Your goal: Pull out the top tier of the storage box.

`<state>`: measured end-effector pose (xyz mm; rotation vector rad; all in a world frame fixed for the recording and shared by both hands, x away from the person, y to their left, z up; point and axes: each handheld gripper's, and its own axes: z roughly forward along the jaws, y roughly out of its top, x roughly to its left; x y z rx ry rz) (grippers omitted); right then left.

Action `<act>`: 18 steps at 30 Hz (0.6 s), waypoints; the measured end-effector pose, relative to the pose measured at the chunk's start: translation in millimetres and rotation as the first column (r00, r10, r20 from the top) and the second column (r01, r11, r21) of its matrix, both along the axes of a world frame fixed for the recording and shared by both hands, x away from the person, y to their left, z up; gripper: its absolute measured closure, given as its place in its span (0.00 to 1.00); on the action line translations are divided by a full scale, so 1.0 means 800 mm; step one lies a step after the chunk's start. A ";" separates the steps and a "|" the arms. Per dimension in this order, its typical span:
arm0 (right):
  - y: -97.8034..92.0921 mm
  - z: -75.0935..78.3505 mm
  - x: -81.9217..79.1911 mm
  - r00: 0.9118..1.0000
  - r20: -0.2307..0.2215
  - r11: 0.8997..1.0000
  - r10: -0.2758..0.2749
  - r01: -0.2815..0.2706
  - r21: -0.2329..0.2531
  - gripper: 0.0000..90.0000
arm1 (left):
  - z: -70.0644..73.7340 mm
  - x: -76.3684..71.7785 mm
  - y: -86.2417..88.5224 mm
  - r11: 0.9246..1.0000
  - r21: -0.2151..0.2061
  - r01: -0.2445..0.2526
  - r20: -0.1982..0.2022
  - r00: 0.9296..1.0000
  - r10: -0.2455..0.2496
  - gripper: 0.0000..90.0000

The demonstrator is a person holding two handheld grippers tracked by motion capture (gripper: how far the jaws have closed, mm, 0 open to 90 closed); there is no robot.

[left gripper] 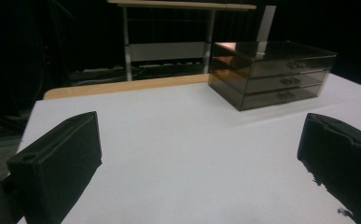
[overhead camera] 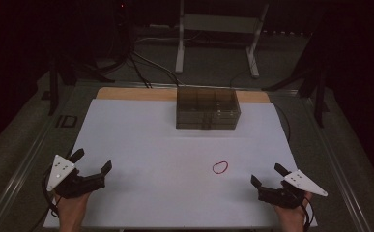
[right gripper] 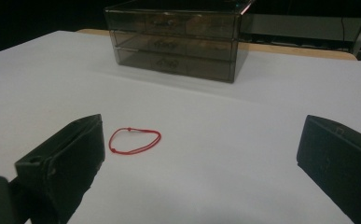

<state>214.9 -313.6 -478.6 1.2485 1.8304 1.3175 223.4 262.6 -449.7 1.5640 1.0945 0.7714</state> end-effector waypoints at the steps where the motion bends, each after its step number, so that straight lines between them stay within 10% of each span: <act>1: 0.000 0.000 0.000 1.000 0.000 1.000 -0.003 0.003 -0.001 0.01 | -0.001 0.000 0.000 1.000 0.002 -0.003 -0.002 1.000 0.003 0.01; 18: -0.004 0.003 0.000 0.999 0.006 0.999 -0.037 0.036 0.017 0.01 | -0.014 0.001 -0.001 0.999 0.035 -0.014 -0.010 1.000 0.015 0.01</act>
